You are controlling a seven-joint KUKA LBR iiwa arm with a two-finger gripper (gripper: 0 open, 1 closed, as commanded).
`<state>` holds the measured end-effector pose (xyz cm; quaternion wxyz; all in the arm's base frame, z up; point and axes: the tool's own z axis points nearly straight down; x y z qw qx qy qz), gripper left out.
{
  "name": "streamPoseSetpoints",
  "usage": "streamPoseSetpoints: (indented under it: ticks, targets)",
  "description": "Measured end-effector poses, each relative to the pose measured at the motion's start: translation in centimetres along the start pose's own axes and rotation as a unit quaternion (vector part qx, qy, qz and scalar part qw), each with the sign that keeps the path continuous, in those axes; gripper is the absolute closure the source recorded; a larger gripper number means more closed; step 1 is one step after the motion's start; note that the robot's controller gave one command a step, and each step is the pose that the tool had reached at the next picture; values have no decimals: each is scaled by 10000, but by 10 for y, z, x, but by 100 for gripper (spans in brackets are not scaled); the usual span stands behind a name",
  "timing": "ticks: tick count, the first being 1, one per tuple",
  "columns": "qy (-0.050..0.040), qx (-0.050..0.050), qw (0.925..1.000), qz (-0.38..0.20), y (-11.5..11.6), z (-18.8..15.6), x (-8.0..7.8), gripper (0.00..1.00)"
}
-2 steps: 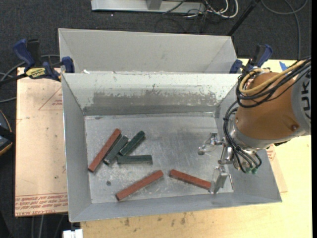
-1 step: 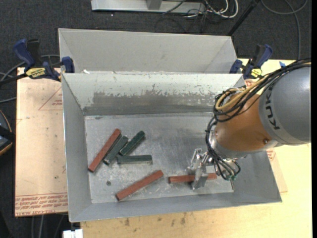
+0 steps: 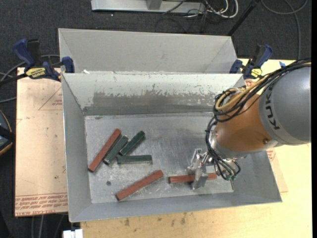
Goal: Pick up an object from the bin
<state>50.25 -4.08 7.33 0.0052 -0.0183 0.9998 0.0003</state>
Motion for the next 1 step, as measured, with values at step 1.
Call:
streamPoseSetpoints:
  ticks: [1]
  targets:
    - [40,-3,9997,-256,41,-136,5,100]
